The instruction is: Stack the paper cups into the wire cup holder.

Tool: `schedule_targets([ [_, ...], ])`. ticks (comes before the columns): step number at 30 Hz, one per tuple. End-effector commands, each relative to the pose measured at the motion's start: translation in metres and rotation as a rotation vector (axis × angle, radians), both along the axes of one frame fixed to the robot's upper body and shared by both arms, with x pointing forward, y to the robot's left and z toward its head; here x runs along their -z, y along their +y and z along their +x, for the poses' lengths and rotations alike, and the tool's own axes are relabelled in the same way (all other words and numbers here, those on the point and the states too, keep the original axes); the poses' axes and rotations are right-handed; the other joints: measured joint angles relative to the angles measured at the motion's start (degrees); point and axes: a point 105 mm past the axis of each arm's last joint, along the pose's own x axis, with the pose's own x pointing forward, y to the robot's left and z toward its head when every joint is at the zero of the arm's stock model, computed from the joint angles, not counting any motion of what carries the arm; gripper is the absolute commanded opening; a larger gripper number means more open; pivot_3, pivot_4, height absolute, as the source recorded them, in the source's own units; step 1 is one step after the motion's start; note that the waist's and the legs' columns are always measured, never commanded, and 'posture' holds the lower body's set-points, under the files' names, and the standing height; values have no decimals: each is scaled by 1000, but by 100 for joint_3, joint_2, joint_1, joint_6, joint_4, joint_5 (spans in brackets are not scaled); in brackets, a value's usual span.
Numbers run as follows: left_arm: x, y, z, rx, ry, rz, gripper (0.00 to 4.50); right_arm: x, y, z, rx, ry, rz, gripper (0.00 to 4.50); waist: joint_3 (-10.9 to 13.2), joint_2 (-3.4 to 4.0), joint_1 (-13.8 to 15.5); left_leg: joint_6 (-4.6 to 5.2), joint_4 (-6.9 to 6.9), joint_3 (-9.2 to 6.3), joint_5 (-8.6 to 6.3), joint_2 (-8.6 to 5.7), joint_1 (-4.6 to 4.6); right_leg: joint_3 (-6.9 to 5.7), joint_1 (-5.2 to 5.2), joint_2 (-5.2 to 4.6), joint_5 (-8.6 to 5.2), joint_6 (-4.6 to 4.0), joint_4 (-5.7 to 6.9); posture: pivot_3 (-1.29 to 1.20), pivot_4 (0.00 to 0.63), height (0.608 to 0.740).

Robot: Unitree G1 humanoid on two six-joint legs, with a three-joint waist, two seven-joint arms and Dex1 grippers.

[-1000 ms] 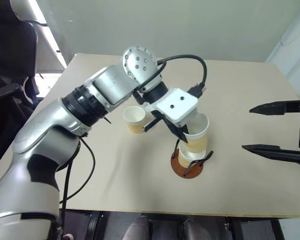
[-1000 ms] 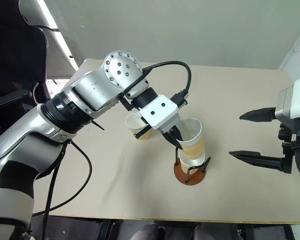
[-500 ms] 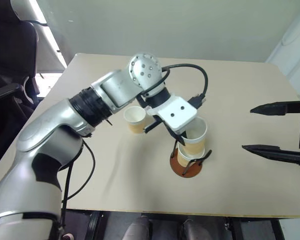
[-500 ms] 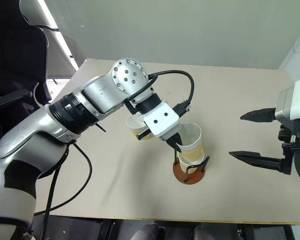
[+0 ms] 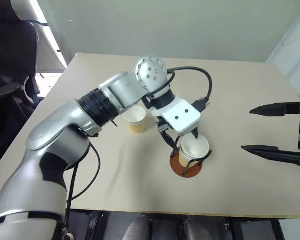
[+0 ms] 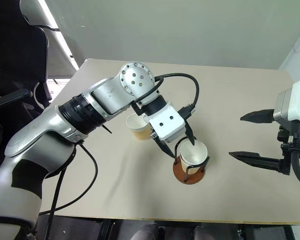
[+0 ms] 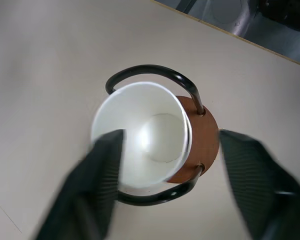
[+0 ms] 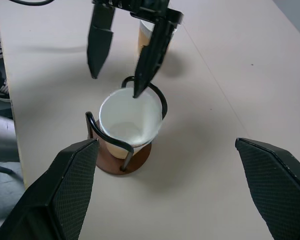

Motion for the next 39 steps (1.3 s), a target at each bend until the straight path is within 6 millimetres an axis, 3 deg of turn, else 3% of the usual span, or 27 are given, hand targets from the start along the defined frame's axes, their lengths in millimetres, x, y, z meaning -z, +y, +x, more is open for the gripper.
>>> schedule_targets([
  [1, -16, -1, 0, 21, -37, -28, 4474, -8, -1, 0, 5, -51, -8, 4500, 0, 0, 2, 0, 0, 0, 0, 0, 0, 0, 0, 0, 0, 0, 0, 0, 150, 740],
  [7, -52, 5, 13, -85, -31, -222, 4474, -9, 2, 3, -13, -64, 5, 4500, 0, 1, -1, 0, 2, 2, 0, 0, -3, 0, -4, 0, 0, 1, 3, 0, 150, 740],
  [13, -57, 53, 42, -276, -199, -259, 4474, -5, 10, 7, -64, -45, 51, 4500, -5, 8, -30, 1, 0, 5, 0, 0, 4, 4, -6, 1, -2, 4, 5, 0, 150, 740],
  [16, -45, 76, 58, -420, -243, -256, 4474, 1, 15, 10, -97, -18, 63, 4500, -5, 8, -22, 5, 9, 4, 2, -3, 1, 5, -6, 1, -2, 6, 4, 0, 150, 740],
  [33, 12, 149, 99, -730, -414, -51, 4474, 5, 17, 20, -178, 7, 48, 4500, -5, 7, -14, 14, 64, 2, -1, -4, -24, 5, -22, 1, 2, 13, 5, 0, 150, 740],
  [39, 17, 146, 101, -735, -396, -41, 4474, 5, 18, 22, -186, 4, 50, 4500, -5, 7, -11, 16, 85, 2, -3, -6, -31, 5, -23, 0, 4, 15, 12, 0, 150, 740],
])
